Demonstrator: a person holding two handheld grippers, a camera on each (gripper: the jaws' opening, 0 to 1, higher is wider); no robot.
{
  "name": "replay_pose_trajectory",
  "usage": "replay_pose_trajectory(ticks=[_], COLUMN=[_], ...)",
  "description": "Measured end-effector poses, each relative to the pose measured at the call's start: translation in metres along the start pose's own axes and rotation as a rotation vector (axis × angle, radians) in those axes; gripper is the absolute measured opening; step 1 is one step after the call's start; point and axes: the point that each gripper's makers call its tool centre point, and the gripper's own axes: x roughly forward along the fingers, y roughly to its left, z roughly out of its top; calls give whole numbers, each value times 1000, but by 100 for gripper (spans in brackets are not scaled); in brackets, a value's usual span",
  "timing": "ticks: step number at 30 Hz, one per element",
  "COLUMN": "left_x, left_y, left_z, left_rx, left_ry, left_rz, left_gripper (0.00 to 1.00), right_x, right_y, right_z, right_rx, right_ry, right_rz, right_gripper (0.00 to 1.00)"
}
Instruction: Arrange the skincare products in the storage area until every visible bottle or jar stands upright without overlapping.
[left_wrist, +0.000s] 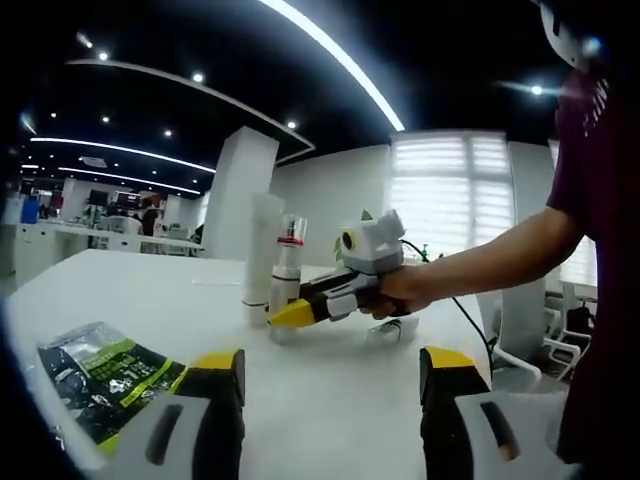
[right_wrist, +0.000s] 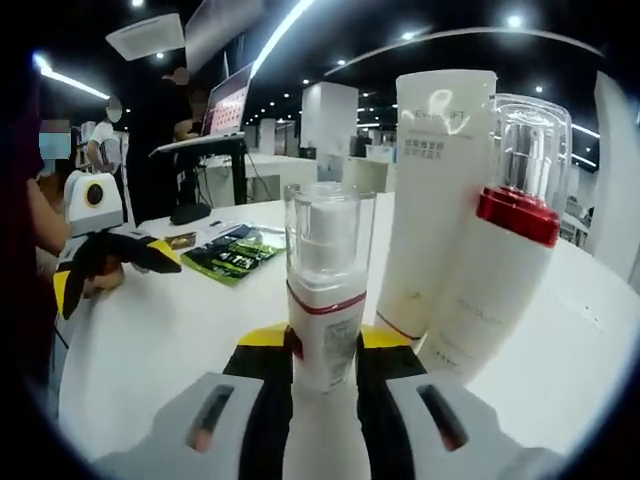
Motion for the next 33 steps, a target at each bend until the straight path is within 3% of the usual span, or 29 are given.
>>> replay_pose_trajectory(ticks=[5,11,26,33], left_x=[0,0,2,2], left_y=[-1,-1,-3,-5], left_z=[0,0,-4,-5], left_rx=[2,5,14,18], left_ry=[2,2,21,28], left_rz=[-3,-5,-16,-23], left_gripper=[73,73,72,71], right_x=[1,0,-14,-27], right_y=[4,5,2,-4], right_z=[-8,-14,-9,-15], right_rx=[-75,-64,-94,-105], right_ry=[52,71,65,75], right_rz=[-2,-3,-29,-52], right_gripper=[22,27,26,23])
